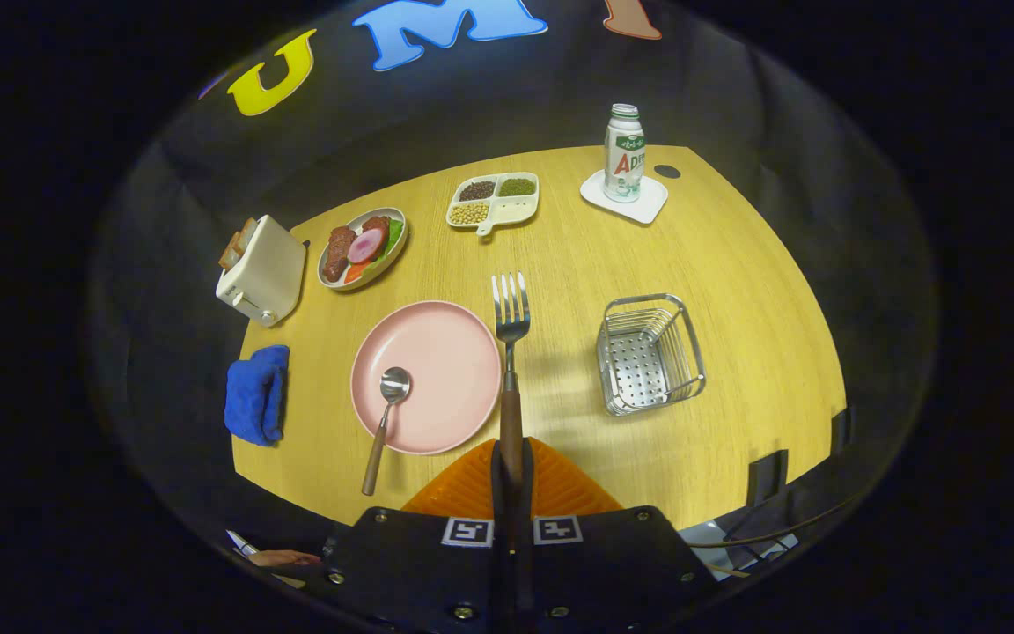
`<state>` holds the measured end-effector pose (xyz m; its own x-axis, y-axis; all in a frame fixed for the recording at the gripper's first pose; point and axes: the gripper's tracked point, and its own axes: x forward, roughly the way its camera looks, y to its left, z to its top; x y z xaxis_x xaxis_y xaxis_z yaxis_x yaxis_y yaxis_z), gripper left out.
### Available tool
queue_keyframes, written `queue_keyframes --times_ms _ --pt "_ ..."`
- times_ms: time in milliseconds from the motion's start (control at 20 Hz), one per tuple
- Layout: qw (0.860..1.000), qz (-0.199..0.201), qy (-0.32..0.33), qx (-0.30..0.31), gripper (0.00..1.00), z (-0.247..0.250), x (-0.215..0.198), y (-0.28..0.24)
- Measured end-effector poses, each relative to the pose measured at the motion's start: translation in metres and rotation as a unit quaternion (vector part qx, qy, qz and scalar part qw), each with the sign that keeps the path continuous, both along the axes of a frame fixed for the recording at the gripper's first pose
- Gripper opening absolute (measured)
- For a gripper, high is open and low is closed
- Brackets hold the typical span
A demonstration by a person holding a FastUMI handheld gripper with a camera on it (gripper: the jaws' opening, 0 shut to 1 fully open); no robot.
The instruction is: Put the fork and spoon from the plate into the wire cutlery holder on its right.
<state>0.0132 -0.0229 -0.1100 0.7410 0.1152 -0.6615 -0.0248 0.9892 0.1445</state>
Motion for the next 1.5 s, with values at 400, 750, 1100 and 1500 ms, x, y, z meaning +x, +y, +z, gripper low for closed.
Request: queue_keyframes --times_ms 400,750,1100,1500 --pt "0.997 -0.017 0.058 -0.050 0.02 0.003 -0.031 -0.075" --pt "0.984 0.009 0.137 -0.111 0.02 -0.016 -0.033 -0.106" --pt "0.976 0.005 0.200 -0.084 0.03 -0.031 -0.014 -0.110" --pt "0.965 -0.003 0.263 -0.019 0.02 -0.033 0.011 -0.096"
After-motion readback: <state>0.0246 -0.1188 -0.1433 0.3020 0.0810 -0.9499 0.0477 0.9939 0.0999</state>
